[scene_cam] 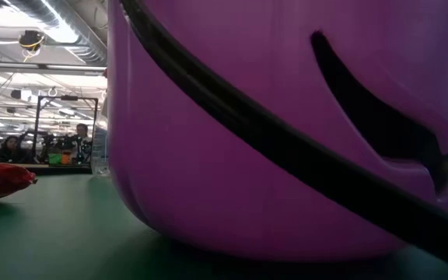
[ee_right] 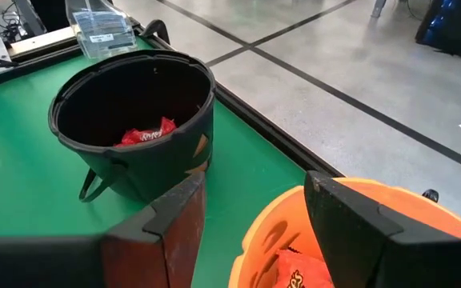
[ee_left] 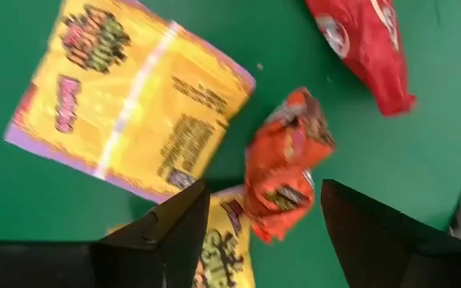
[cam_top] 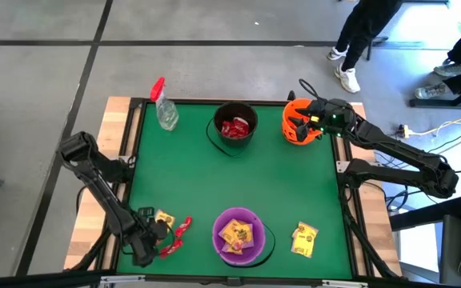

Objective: Organize candy in baskets
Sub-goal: Put the orange candy pack into the orange bucket

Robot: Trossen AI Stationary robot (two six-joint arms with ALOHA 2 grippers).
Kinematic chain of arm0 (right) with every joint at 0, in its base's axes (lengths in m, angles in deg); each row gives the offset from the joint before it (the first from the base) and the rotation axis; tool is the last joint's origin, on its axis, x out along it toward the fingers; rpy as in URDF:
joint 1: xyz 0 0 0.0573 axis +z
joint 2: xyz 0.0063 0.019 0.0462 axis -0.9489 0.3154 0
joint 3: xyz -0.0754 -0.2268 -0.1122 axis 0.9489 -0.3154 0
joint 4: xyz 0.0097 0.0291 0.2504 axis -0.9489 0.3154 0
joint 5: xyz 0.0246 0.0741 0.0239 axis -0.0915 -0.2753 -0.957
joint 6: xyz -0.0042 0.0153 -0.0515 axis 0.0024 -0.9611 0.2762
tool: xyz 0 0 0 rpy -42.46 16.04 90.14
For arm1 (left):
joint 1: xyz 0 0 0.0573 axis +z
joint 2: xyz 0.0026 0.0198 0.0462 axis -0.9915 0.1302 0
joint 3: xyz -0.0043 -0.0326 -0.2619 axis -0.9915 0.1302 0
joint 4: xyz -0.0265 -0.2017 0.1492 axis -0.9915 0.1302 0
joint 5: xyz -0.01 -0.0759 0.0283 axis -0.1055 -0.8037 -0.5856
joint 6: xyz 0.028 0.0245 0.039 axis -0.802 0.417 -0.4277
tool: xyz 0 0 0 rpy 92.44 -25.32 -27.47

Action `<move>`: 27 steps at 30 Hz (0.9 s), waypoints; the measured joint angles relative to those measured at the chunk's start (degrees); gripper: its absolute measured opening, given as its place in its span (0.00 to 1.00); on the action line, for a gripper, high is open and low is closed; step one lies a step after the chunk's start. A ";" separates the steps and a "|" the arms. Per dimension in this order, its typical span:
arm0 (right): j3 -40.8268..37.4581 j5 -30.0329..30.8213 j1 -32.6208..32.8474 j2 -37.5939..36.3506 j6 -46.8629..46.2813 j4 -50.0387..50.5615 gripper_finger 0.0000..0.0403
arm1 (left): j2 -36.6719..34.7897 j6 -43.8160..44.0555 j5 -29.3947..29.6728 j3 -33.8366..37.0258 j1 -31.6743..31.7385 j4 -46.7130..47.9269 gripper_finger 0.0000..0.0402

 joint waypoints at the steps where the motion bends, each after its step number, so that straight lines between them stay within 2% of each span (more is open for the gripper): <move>1: 0.00 0.00 0.00 0.00 0.00 -0.02 0.52 | 0.21 0.01 0.52 0.00 0.02 0.00 0.58; 5: 0.00 0.00 0.00 0.00 0.00 -0.04 0.52 | 0.46 -0.01 2.35 0.67 0.10 -0.94 0.59; 11: 0.00 0.00 0.00 0.00 0.00 0.17 0.52 | 0.48 0.14 -1.53 3.81 -0.05 -5.83 0.59; 19: 0.00 0.02 0.00 0.02 0.00 1.21 0.52 | 0.45 -0.04 0.31 5.31 0.01 -8.38 0.59; 22: 0.00 0.02 0.00 0.02 0.01 1.21 0.52 | 0.44 -0.05 0.41 5.34 0.01 -8.32 0.56; 27: 0.00 0.02 0.00 0.02 0.02 1.19 0.52 | 0.44 -0.07 -0.08 5.35 0.04 -8.30 0.46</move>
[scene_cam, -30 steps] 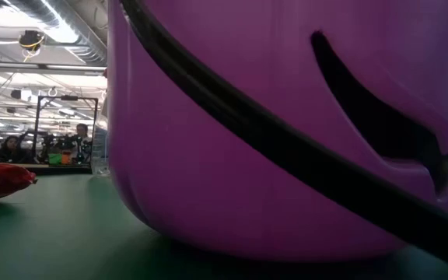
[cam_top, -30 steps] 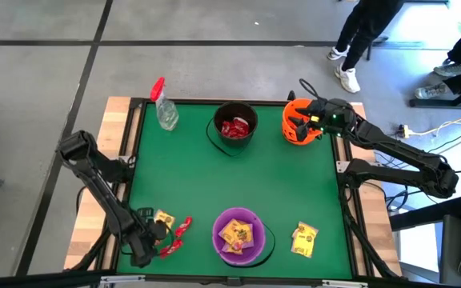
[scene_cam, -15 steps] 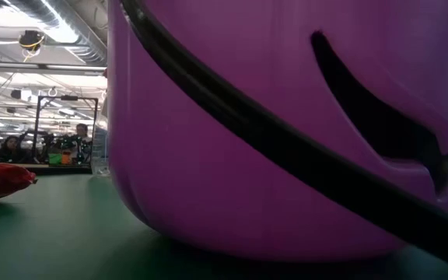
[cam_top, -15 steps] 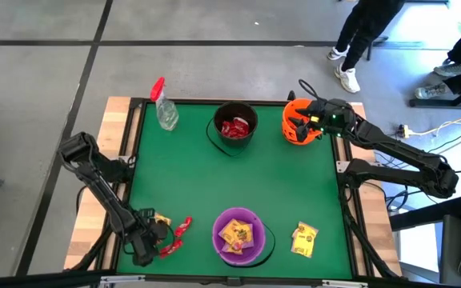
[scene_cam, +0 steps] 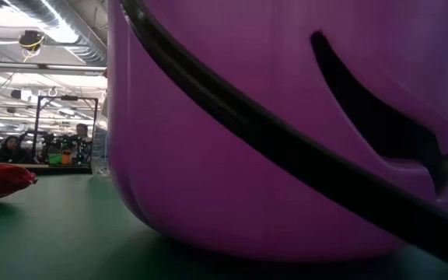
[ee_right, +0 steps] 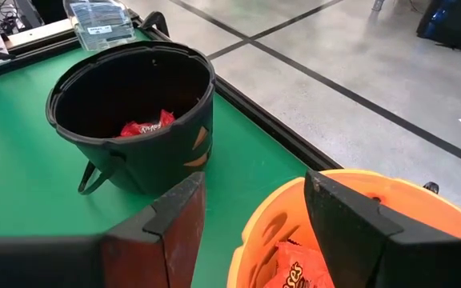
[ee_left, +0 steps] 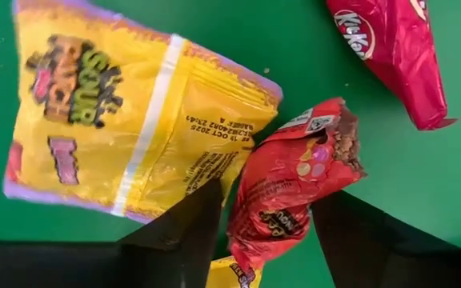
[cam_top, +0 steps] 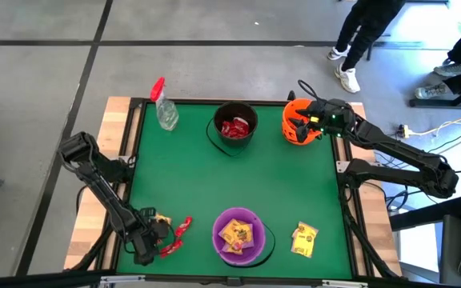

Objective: Organize candy in baskets
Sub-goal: Put the orange candy pack into the orange bucket

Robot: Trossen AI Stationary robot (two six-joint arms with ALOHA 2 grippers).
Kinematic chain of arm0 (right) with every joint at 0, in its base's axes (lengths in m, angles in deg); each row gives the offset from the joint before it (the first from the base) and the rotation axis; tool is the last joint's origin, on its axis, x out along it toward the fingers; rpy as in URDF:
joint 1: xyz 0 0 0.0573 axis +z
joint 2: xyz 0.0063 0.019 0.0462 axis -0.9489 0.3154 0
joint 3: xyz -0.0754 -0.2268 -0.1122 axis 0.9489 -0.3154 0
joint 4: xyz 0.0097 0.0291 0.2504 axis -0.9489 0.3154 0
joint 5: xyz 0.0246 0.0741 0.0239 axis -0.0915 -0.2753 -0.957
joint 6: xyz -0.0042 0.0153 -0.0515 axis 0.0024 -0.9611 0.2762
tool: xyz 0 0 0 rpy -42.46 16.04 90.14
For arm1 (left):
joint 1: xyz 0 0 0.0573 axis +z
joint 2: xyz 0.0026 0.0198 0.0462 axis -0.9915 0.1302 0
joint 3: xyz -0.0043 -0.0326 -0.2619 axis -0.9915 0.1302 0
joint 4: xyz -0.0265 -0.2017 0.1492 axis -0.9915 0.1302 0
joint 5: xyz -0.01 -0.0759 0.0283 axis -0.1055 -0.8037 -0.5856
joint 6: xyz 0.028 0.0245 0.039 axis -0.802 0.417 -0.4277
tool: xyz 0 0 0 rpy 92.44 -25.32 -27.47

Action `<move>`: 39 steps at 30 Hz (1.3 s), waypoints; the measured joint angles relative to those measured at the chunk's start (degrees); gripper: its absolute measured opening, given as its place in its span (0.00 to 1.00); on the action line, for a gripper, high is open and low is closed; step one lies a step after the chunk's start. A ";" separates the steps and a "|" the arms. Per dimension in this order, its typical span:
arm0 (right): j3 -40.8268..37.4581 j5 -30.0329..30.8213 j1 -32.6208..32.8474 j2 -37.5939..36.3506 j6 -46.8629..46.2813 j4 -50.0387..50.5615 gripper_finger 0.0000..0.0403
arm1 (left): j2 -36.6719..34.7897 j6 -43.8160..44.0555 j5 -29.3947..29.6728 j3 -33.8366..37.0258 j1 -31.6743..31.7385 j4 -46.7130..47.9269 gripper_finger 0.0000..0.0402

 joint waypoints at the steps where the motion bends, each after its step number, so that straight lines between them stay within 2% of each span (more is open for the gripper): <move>1: 0.00 0.00 0.00 0.00 -0.01 0.00 0.52 | 0.00 -0.01 -0.03 0.00 0.00 -0.06 0.43; 8: 0.00 0.00 0.00 0.00 -0.02 0.00 0.52 | 0.00 0.01 -0.29 -0.29 0.11 -0.06 0.28; 15: 0.00 0.00 0.00 0.00 -0.02 -0.04 0.52 | -0.90 -0.04 -0.39 -2.45 2.10 -0.12 0.18; 22: 0.00 0.00 0.00 0.00 -0.06 -0.15 0.52 | -6.00 -0.11 -0.38 -3.19 4.82 1.27 0.12; 25: 0.00 0.00 0.00 0.00 -0.31 -0.15 0.52 | -9.56 -0.13 1.48 -3.21 5.82 3.34 0.10; 27: 0.00 -0.11 0.00 0.00 -0.44 -0.17 0.52 | -12.11 -0.39 4.54 -3.22 6.52 4.60 0.09; 30: 0.00 -2.71 0.00 0.00 -0.77 -1.29 0.52 | -16.14 -3.98 12.55 -3.23 7.91 6.27 0.09; 36: -0.01 -15.91 0.06 0.00 -0.75 -8.53 0.52 | -23.85 -14.64 37.34 -3.23 13.25 6.63 0.09; 39: -0.06 -22.21 1.07 0.00 -0.75 -13.36 0.52 | -27.24 -21.36 45.54 -3.23 17.36 3.54 0.09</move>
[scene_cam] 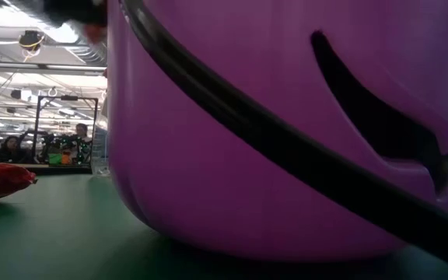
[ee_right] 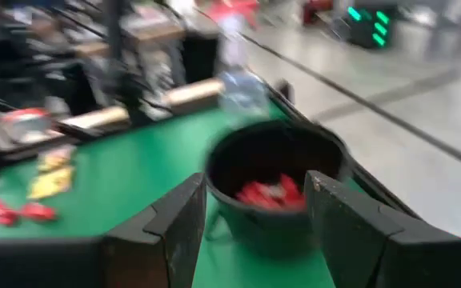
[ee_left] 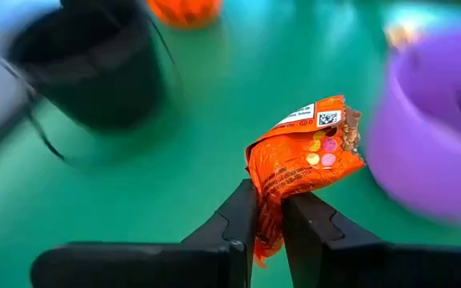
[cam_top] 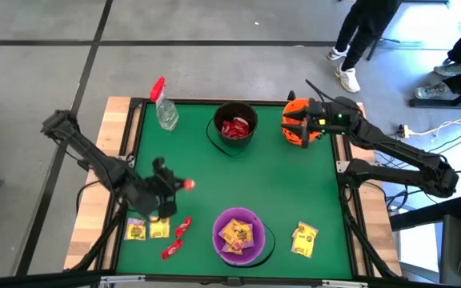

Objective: Organize candy in baskets
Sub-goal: Put the orange candy pack into the orange bucket

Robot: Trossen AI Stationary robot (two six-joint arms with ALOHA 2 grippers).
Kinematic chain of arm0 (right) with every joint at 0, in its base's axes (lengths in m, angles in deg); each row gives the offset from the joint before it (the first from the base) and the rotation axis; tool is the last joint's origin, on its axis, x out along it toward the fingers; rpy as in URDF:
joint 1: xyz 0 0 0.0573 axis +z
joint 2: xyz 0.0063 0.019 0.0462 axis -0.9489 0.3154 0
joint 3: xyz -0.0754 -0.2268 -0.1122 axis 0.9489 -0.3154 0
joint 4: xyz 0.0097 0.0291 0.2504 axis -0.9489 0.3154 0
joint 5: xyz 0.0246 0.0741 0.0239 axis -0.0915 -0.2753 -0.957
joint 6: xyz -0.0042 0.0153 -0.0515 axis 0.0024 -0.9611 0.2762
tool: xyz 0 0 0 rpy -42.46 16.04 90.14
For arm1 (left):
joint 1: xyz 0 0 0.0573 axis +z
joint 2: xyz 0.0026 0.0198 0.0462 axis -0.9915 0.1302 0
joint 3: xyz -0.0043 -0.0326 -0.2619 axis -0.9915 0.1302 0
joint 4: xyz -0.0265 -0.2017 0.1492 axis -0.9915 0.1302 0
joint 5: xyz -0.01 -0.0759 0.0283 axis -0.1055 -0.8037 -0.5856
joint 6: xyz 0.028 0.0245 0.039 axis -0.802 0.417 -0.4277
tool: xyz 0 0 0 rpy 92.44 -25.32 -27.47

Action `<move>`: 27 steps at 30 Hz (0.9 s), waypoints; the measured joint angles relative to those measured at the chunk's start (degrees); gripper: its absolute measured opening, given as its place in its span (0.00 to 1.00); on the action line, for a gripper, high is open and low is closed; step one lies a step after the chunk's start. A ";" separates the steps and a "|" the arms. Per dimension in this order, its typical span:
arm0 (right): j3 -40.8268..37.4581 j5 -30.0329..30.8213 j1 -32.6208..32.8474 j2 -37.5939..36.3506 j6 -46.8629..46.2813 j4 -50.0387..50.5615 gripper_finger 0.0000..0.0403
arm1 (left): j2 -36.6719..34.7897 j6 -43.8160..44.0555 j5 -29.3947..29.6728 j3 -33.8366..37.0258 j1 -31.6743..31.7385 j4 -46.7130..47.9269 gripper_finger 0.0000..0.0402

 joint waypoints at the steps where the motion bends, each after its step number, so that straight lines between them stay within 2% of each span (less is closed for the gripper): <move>1: -0.25 -0.67 1.02 0.06 -0.01 -2.16 0.52 | -0.98 -2.91 1.25 0.00 1.61 -2.02 0.09; 6: -2.49 -1.26 8.04 2.05 0.97 -14.75 0.52 | -3.29 -18.36 -0.01 0.00 9.90 -18.23 0.09; 12: -2.89 1.89 15.49 9.84 1.90 -26.02 0.52 | -1.99 -33.92 -12.10 -0.09 19.30 -39.07 0.09; 17: -2.89 2.14 19.38 18.90 -0.36 -40.05 0.52 | 0.36 -37.63 -20.52 -0.07 26.42 -49.22 0.09; 22: -2.82 4.08 21.74 26.51 -2.02 -54.40 0.52 | 4.22 -37.49 -26.75 -0.04 32.23 -53.53 0.09; 27: 0.26 4.69 22.36 31.57 -3.54 -56.67 0.58 | 8.17 -37.33 -29.36 -0.02 35.59 -57.52 0.09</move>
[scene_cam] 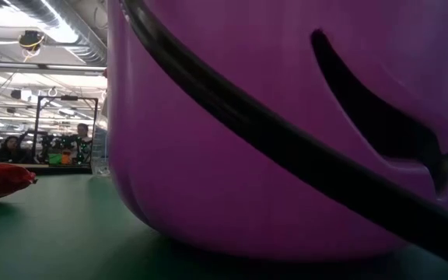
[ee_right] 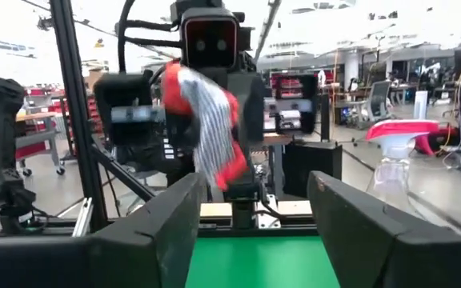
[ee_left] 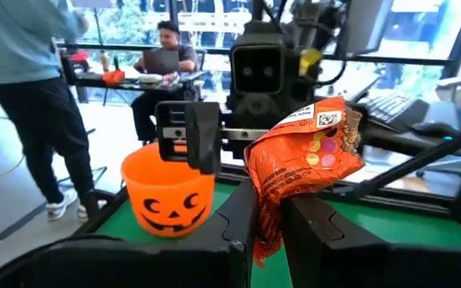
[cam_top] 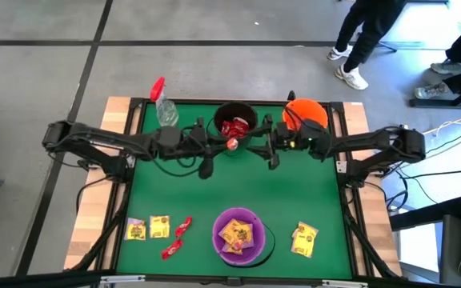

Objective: Organize candy in baskets
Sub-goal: Put the orange candy pack into the orange bucket

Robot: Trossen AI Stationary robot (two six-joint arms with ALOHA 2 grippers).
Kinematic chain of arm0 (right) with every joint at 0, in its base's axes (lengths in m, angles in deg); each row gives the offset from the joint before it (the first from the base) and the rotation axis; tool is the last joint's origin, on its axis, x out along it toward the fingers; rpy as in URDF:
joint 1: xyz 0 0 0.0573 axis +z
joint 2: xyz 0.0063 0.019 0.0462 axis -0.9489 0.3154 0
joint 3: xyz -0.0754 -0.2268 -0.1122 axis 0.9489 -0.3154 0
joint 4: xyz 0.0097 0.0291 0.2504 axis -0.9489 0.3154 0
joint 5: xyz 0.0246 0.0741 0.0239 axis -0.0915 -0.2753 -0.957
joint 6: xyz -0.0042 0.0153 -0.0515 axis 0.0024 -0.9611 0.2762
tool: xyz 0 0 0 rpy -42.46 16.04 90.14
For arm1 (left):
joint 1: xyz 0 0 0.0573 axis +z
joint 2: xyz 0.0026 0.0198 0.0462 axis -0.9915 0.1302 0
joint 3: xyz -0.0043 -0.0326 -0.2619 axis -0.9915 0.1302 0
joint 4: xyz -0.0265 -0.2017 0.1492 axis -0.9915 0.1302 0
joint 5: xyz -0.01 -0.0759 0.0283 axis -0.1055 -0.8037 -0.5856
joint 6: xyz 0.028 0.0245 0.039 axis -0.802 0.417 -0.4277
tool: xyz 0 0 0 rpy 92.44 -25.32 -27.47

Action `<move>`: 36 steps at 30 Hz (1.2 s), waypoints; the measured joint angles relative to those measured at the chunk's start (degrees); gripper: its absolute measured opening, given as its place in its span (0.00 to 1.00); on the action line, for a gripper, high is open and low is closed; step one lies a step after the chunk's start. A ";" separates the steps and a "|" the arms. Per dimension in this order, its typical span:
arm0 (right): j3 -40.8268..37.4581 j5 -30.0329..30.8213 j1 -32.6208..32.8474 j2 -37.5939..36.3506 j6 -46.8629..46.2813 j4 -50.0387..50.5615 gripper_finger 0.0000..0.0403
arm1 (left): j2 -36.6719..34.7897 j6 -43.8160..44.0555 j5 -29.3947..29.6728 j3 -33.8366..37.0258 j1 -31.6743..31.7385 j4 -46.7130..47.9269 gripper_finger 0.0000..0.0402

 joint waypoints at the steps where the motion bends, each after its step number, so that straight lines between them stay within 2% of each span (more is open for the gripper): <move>1: 0.79 -0.13 0.00 0.74 -0.48 0.49 0.60 | 0.79 0.00 -0.02 0.02 0.52 -0.97 0.09; 8: 4.86 -1.41 -0.02 4.30 -1.83 1.55 0.71 | 4.75 0.15 -2.71 0.02 2.99 -5.44 0.09; 14: 6.41 -1.50 -0.03 5.59 -1.79 5.08 0.72 | 5.26 0.13 -2.64 0.02 3.09 -7.77 0.09; 18: 6.49 -0.99 -0.13 6.47 -1.71 5.42 0.66 | 5.26 0.15 -2.68 0.02 3.09 -9.37 0.09; 27: 6.49 -1.54 -0.13 6.63 -1.37 5.31 0.42 | 5.23 0.15 -2.97 0.02 3.05 -8.22 0.09; 36: 6.49 -1.61 -0.13 6.64 -1.01 5.40 0.32 | 5.23 0.20 -2.92 0.02 3.05 -7.52 0.09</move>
